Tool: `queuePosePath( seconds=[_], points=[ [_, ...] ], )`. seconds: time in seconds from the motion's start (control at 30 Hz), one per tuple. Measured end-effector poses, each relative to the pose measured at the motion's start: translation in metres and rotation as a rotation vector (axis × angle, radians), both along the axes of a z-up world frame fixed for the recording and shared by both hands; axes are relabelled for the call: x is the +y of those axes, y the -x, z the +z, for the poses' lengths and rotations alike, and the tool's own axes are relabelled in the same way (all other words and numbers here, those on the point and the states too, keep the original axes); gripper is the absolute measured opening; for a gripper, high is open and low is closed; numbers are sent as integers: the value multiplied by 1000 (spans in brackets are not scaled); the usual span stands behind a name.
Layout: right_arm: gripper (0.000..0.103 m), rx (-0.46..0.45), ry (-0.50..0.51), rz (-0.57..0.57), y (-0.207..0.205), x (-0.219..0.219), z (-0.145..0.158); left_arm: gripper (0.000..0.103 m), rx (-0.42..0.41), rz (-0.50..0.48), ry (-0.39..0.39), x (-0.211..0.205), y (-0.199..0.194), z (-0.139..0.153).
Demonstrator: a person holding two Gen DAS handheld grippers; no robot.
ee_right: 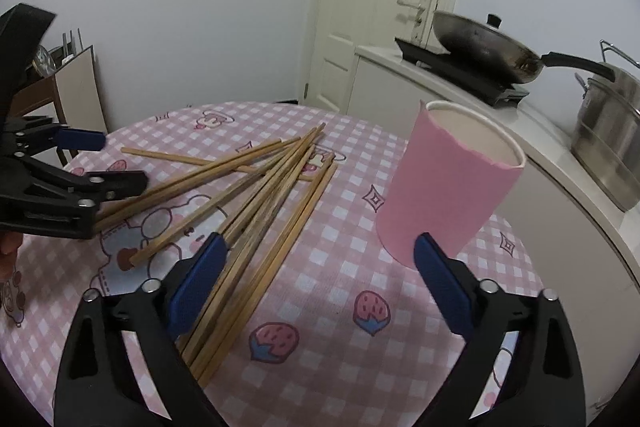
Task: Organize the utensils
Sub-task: 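Grasp a wooden chopstick with the left tool while the right tool approaches the pile, then grasp another chopstick with the right tool while the left tool lifts its chopstick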
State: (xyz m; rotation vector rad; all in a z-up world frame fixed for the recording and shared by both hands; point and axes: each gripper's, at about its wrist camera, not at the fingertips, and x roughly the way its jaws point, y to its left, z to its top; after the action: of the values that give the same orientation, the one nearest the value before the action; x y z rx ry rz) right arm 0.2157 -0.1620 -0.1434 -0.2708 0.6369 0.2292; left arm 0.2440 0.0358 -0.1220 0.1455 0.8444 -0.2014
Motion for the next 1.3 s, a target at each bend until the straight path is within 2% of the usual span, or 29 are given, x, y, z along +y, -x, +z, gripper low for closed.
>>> queuePosePath(
  seconds=[0.13,0.27,0.33,0.47,0.57,0.8,0.87,0.9,0.93,1.0,1.1,1.3],
  points=[
    [80,26,-8,5,-5,-6,-4,55,10,-54,0,-12,-11,-3],
    [80,42,-31,11,-8,-10,-5,48,14,-40,-14,-13,-27,-4],
    [80,42,-33,13,-9,-10,-5,35,43,-40,-26,-13,-36,-9],
    [80,49,-34,16,-15,-10,-6,35,60,-49,-60,-16,-43,-18],
    [80,62,-41,22,-18,-10,-7,35,72,-58,-53,-18,-47,-18],
    [80,75,-39,33,-20,-8,-10,35,87,-70,-112,-27,-63,-25],
    [80,81,-35,37,-21,-7,-11,28,87,-70,-116,-30,-66,-24],
    [80,83,-34,39,-22,-6,-11,17,80,-67,-124,-31,-67,-24],
    [80,85,-33,40,-22,-5,-11,12,79,-64,-127,-31,-68,-24],
    [80,87,-31,43,-23,-5,-12,6,88,-61,-98,-30,-70,-23],
    [80,94,-31,44,-25,-3,-12,6,87,-39,-83,-24,-67,-22],
    [66,117,-27,53,-33,5,-10,6,69,-7,-26,-3,-43,-13]
  ],
)
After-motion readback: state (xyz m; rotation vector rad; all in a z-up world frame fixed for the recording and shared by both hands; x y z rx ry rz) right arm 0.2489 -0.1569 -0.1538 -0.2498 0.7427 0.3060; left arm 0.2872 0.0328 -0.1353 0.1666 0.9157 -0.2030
